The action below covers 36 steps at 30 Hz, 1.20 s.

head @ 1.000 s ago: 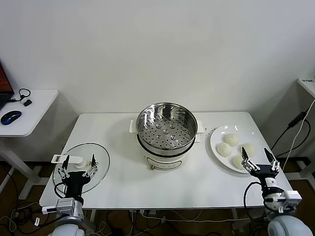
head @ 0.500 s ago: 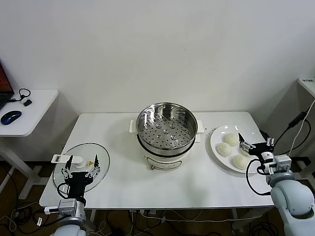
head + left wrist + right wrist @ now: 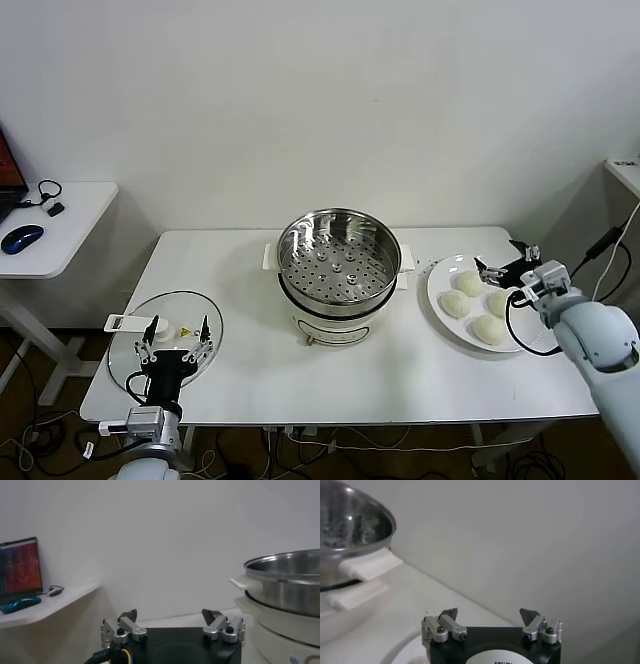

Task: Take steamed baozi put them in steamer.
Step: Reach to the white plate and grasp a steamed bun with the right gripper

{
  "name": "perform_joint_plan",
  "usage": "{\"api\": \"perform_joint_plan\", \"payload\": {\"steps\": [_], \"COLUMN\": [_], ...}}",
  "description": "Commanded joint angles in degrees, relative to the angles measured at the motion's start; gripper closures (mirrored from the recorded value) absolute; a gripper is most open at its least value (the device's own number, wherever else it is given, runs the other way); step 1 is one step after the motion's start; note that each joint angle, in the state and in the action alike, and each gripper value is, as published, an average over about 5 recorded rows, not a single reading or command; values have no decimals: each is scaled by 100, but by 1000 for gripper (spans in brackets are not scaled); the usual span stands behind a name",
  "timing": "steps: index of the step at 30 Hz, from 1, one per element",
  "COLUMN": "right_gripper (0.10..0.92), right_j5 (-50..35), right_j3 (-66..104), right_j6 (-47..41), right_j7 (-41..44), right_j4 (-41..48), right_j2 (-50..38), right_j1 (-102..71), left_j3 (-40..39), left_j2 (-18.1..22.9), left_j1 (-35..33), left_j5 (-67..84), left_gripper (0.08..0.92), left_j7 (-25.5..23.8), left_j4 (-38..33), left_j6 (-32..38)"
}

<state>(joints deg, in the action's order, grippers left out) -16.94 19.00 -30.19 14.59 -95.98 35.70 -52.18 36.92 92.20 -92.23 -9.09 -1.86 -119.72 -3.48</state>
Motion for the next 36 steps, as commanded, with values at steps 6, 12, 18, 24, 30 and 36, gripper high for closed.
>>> {"api": "perform_joint_plan", "payload": {"steps": [6, 12, 18, 24, 30, 36], "right_gripper": [203, 203, 203, 203, 203, 203], "right_j5": [411, 334, 336, 344, 348, 408], "right_j3": [-3858, -6100, -7597, -8748, -9222, -9223], "right_j6": [277, 974, 1271, 1677, 2131, 2522], "right_j7": [2029, 2804, 3263, 3666, 4010, 4273], "right_j4": [1486, 2159, 2569, 3050, 3666, 4459], "right_j2": [-1211, -1176, -1028, -822, -373, 335], "right_j1": [3789, 5769, 7003, 7817, 7966, 7698], "left_j3": [-61, -83, -84, -103, -147, -138], "left_j2": [280, 280, 280, 280, 280, 267], "left_j1": [-10, -20, -15, 2, 26, 51], "left_j5": [-55, -64, -61, -59, -61, -62], "left_gripper": [177, 177, 177, 177, 177, 177], "left_j7": [-35, -39, -31, -27, -21, -23], "left_j4": [49, 76, 121, 166, 263, 325], "left_j6": [74, 91, 103, 117, 146, 165]}}
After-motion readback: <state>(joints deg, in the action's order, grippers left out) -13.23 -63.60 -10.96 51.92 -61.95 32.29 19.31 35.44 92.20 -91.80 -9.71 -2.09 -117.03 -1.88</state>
